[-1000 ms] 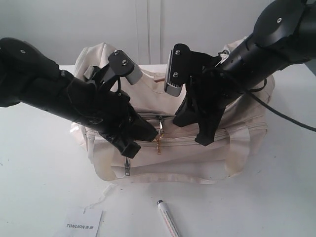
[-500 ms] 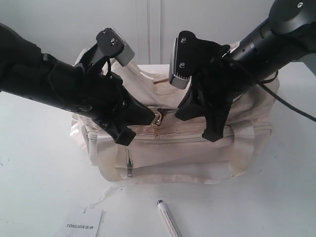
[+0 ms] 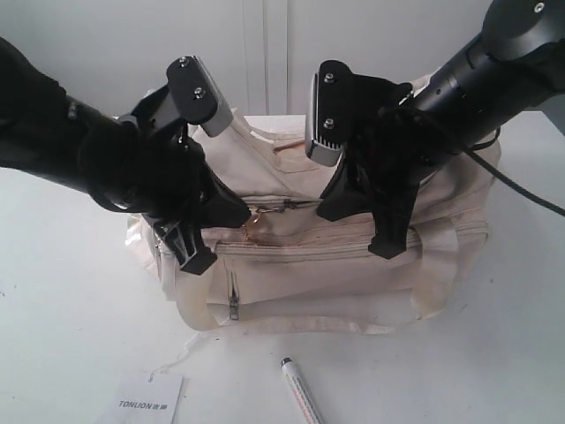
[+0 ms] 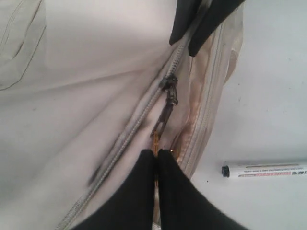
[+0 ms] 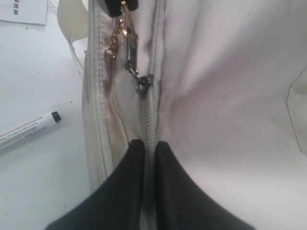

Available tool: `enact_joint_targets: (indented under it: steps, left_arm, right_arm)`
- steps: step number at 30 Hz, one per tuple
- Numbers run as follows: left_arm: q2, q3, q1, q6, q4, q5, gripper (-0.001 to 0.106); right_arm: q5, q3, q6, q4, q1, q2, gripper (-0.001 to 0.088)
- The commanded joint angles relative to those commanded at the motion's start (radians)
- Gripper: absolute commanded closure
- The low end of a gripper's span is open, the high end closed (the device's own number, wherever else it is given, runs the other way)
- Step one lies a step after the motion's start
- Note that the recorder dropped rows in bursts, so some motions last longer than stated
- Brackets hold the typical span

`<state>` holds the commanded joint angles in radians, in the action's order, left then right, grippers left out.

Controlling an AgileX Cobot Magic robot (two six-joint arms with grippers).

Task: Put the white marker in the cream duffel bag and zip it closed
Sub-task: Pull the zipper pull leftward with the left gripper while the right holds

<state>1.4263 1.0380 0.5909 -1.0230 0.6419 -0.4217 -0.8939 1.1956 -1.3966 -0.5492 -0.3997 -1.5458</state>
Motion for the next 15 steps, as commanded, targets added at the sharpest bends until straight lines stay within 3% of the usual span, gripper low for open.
enact_joint_targets:
  steps: [7,15]
  left_arm:
    - [-0.028,0.0,0.0,0.015,-0.077,-0.016,0.105]
    - [-0.034,0.0,0.0,0.222,-0.304,-0.063,0.105]
  right_arm:
    - [0.013,0.0,0.006,0.0,0.0,-0.002,0.0868]
    - [0.028,0.0,0.006,0.0,0.0,-0.002,0.0868]
